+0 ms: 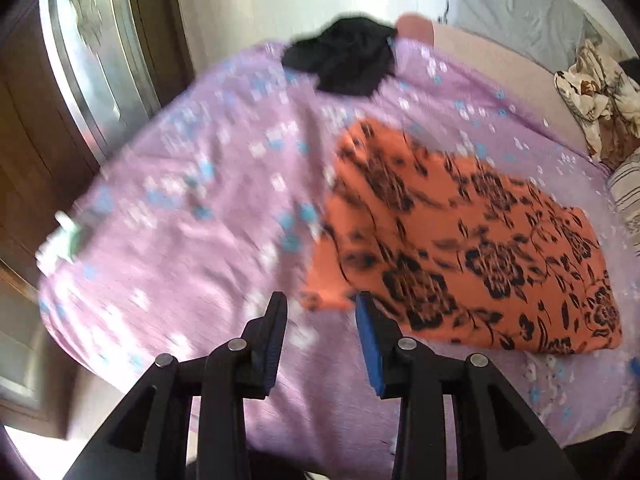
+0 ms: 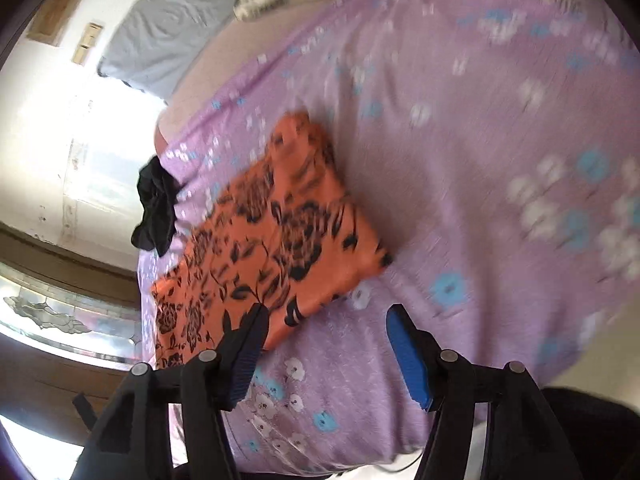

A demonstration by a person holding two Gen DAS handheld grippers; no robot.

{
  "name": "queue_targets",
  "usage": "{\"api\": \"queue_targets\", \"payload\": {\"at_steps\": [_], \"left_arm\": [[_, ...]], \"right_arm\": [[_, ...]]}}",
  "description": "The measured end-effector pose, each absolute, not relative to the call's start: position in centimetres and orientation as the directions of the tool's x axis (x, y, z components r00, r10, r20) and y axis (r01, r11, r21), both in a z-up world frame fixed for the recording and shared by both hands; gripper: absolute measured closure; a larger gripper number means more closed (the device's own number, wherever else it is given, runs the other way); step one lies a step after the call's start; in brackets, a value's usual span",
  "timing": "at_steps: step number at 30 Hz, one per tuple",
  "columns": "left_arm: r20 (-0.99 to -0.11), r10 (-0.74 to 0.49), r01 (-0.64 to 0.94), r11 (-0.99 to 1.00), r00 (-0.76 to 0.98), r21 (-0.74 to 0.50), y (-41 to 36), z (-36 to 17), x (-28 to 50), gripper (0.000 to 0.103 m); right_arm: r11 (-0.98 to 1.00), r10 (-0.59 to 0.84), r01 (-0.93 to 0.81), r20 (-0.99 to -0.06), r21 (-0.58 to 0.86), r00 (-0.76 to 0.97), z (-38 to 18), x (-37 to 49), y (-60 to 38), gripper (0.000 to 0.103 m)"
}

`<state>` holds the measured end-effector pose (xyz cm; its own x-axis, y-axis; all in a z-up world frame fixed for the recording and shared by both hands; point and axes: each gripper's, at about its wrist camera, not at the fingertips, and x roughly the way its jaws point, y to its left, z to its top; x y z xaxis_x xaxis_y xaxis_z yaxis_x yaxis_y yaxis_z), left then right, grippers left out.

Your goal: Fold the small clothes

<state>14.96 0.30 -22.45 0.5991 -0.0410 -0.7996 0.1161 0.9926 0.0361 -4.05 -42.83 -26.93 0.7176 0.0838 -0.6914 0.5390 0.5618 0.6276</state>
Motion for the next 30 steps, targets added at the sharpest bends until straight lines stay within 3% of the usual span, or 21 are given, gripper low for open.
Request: {"api": "queue_targets", "payload": {"at_steps": [5,7,8,11,18,23,30], "left_arm": [[-0.707,-0.042,0.145,0.986,0.706,0.086,-2.8,-18.7,15.9,0.043],[-0.711,-0.07,0.163,0.985,0.7,0.064,-4.2,-18.6,17.0,0.035],[-0.717,-0.073,0.167,0.984,0.693,0.061,-5.1,-18.8,17.7,0.034],[-0.77,-0.061,0.185,0.98,0.635,0.076,-7.6,-21.6,20.2,0.034],[-0.88,0.055,0.162,0.975,0.473,0.149,-7.6,-30.9,22.6,0.031],[-0.878,0.022,0.232,0.961,0.478,0.151,-7.5,-28.8,22.5,0.031],[-0.84,0.032,0.209,0.963,0.541,0.171,-8.8,-26.2,29.2,0.031]], "right_arm": [[0.64,0.064,0.463,-0.642,0.614,0.764,-24.1,-1.2,-42.7,0.041],[0.654,0.097,0.43,-0.633,0.622,0.768,-24.3,1.2,-41.9,0.048],[0.66,0.109,0.426,-0.64,0.619,0.761,-24.6,2.1,-41.5,0.055],[0.69,0.128,0.428,-0.681,0.584,0.721,-26.3,4.9,-40.6,0.063],[0.686,0.15,0.506,-0.782,0.522,0.604,-31.1,7.3,-41.2,0.066],[0.701,0.127,0.525,-0.809,0.482,0.574,-30.2,8.1,-41.0,0.066],[0.749,0.104,0.416,-0.711,0.516,0.695,-26.1,13.5,-40.7,0.063]]}}
